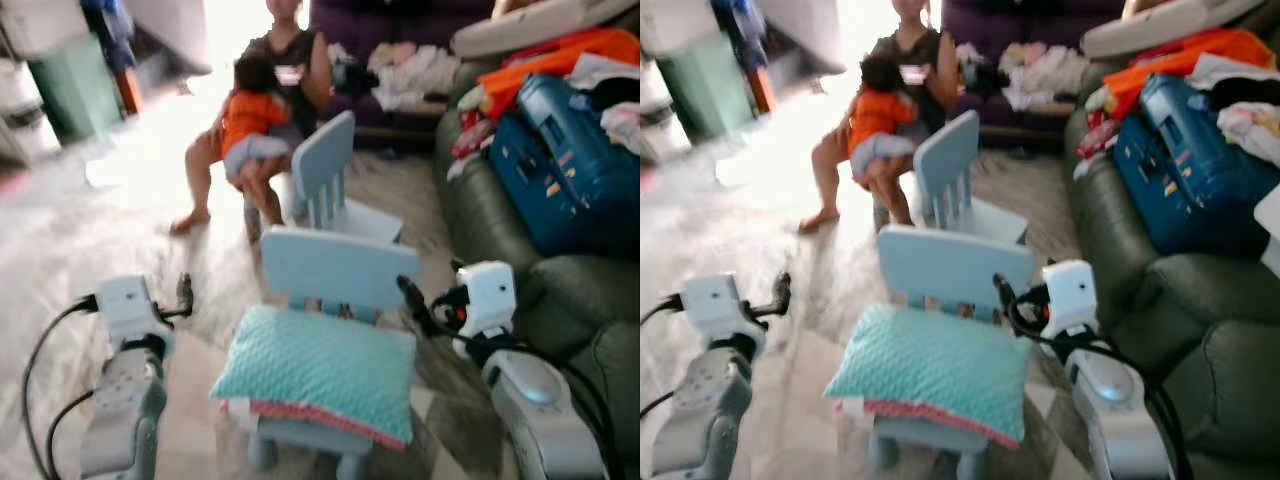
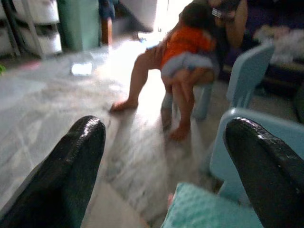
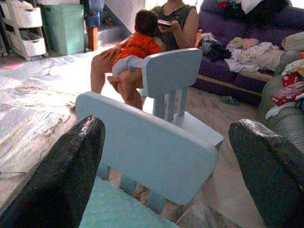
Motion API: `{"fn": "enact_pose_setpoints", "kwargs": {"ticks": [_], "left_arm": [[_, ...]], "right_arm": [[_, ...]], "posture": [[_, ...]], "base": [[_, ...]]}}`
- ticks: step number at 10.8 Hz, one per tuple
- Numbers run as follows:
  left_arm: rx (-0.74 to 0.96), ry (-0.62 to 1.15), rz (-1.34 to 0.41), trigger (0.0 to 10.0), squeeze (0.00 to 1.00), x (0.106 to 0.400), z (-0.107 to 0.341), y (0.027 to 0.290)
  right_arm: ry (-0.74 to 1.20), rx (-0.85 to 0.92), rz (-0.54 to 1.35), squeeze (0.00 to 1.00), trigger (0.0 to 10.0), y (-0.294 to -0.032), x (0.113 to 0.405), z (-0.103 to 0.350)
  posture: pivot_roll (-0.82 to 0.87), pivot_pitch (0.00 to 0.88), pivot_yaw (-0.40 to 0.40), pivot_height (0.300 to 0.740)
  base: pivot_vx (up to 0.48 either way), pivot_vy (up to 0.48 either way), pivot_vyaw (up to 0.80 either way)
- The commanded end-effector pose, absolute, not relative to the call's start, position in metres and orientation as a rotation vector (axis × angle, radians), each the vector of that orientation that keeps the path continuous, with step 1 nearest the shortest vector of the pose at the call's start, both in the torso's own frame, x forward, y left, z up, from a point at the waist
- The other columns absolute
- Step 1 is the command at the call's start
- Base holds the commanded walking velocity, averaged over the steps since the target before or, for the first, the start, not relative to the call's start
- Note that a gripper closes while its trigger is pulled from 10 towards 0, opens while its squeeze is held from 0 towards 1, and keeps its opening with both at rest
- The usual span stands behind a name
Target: Move the pillow to the sofa
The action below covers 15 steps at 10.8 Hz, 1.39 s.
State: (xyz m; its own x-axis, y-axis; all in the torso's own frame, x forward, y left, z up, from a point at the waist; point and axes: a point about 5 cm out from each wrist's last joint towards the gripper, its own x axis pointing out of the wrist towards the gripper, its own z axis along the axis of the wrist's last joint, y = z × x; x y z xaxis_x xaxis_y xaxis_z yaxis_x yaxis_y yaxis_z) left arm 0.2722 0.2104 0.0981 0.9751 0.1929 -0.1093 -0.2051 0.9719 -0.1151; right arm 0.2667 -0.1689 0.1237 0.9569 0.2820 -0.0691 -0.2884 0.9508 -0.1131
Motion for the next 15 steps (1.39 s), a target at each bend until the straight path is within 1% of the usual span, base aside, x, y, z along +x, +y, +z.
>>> {"fn": "enact_pose_setpoints", "kwargs": {"ticks": [1, 10, 12, 13, 15], "left_arm": [[-0.131, 0.096, 0.188, 10.0, 0.00, 0.273, 0.099, 0.206], [-0.183, 0.077, 0.163, 10.0, 0.00, 0.271, 0.100, 0.205], [-0.198, 0.083, 0.136, 10.0, 0.00, 0.272, 0.100, 0.201], [-0.193, 0.079, 0.089, 10.0, 0.00, 0.272, 0.101, 0.195], [-0.185, 0.072, 0.050, 10.0, 0.00, 0.274, 0.103, 0.188]], "right_arm": [[0.047, -0.128, 0.276, 0.00, 10.0, -0.174, 0.266, 0.126], [0.042, -0.114, 0.282, 0.00, 10.0, -0.174, 0.268, 0.127], [0.043, -0.115, 0.281, 0.00, 10.0, -0.173, 0.267, 0.127], [0.045, -0.111, 0.275, 0.00, 10.0, -0.174, 0.267, 0.127], [0.054, -0.109, 0.268, 0.00, 10.0, -0.174, 0.266, 0.126]], "posture": [[-0.12, 0.000, -0.036, 0.740], [-0.11, 0.000, -0.045, 0.740], [-0.12, 0.000, -0.041, 0.740], [-0.12, 0.000, -0.038, 0.740], [-0.12, 0.000, -0.034, 0.740]], "base": [[0.000, 0.000, 0.00], [0.000, 0.000, 0.00], [0.000, 0.000, 0.00], [0.000, 0.000, 0.00], [0.000, 0.000, -0.80]]}}
